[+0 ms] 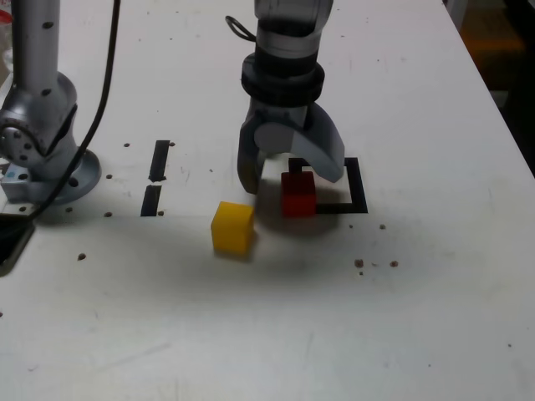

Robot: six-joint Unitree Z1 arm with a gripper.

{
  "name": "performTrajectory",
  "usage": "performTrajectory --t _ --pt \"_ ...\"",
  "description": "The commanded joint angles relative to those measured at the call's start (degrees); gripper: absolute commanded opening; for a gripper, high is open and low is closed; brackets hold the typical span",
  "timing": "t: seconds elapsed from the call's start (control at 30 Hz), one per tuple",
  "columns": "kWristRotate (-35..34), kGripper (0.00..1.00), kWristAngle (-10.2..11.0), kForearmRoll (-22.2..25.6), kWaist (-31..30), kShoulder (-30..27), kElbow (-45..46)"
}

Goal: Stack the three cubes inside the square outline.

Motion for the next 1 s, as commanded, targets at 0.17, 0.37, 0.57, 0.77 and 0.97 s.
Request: performTrajectory --t 0.17,0.37,0.57,0.77,0.97 --pt "-0.2 0.98 0.6 -0.1 0.0 1.0 -0.6" --pt "-0.5 0.95 1.0 0.0 0.0 1.5 -0.6" --pt "-0.7 0.84 1.0 0.5 0.0 1.9 -0.6" --pt "-0.7 0.57 1.1 0.1 0.0 2.1 -1.4" --pt "-0.7 0.40 2.0 -1.4 0.0 2.2 -1.9"
